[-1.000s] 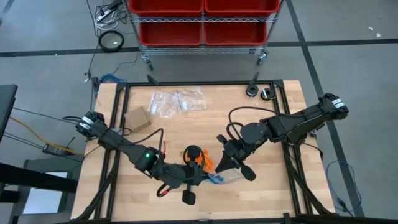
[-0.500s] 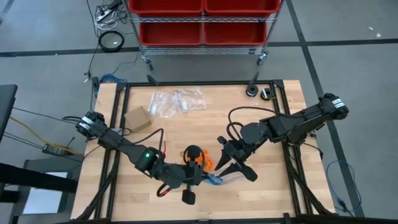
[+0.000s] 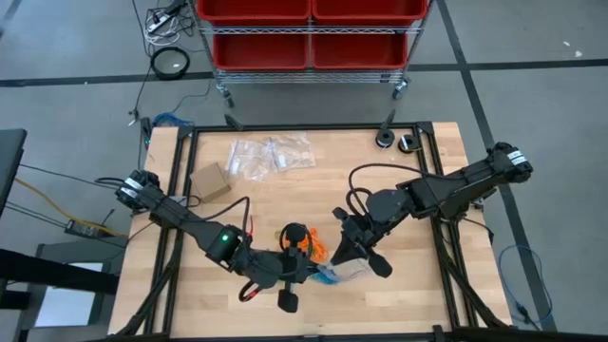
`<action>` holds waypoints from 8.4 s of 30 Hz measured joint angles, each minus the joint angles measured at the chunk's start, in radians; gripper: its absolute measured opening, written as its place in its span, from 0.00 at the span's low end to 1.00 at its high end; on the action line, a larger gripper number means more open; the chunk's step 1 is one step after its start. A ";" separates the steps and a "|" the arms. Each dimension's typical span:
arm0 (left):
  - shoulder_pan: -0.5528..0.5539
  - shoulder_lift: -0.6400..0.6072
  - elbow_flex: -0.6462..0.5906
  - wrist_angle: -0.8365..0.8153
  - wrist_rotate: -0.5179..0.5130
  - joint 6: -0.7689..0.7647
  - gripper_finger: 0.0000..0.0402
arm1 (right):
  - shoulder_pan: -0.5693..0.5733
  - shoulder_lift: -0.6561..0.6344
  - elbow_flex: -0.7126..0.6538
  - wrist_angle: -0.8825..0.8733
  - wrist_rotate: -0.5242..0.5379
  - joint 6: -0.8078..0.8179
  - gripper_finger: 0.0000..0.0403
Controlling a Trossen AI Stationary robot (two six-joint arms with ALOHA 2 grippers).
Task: Sort rubber bands
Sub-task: Close the transparent zip bag
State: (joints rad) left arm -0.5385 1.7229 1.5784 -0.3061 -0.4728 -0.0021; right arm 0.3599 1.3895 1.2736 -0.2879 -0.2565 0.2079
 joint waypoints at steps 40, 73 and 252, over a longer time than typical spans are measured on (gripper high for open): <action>-0.021 -0.002 0.000 -0.030 0.010 -0.055 0.00 | 0.098 -0.010 0.000 0.013 0.369 -0.192 0.00; 0.037 -0.001 0.000 -0.035 -0.148 -0.254 0.00 | 0.217 -0.052 0.000 0.045 0.537 -0.289 0.10; -0.116 0.045 0.000 -0.212 -0.524 -0.004 0.00 | 0.066 0.026 0.036 0.191 0.340 0.135 0.01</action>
State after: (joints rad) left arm -0.6549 1.7679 1.5784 -0.5181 -0.9965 -0.0057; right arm 0.4259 1.4159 1.3098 -0.0969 0.0834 0.3427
